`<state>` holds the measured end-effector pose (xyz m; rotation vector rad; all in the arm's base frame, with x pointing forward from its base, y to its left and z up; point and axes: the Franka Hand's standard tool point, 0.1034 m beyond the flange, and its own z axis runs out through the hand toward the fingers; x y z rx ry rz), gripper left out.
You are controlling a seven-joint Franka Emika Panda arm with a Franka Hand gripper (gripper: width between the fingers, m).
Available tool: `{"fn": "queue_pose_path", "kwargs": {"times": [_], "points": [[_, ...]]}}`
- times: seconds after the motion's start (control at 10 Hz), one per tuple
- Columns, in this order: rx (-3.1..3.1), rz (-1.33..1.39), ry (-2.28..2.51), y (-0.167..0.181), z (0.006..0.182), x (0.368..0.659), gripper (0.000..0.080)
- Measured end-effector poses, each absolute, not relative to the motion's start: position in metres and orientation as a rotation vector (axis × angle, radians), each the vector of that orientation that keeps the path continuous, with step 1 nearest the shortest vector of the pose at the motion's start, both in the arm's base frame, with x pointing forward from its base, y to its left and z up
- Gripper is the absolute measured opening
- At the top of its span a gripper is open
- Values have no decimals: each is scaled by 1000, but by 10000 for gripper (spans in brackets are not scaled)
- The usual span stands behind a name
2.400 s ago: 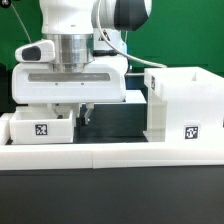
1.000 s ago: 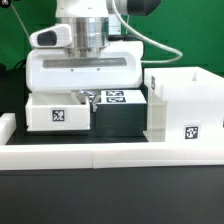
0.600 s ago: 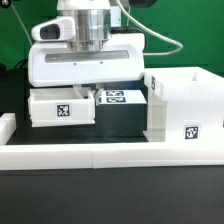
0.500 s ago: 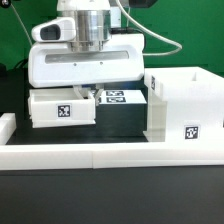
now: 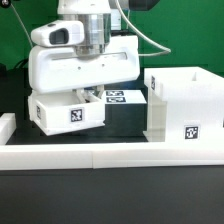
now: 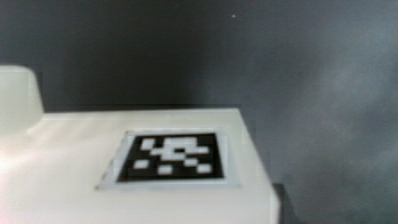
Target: Assemble drawer
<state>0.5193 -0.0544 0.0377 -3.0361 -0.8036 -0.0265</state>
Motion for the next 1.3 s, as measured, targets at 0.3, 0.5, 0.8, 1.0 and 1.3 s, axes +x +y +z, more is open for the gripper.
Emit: {"fn": "queue_pose_path", "kwargs": {"times": [0.3,0.5,0.8,1.0,1.3], "points": [[-2915,0,-1181,-48,30,516,42],[-2851,4,-1334,-50,30,516,42],[-2740,21,-1557,-51,30,516,42],[-2638,57,-1714,-42,33,521,42],[-2482,70,-1932,-41,31,520,42]]}}
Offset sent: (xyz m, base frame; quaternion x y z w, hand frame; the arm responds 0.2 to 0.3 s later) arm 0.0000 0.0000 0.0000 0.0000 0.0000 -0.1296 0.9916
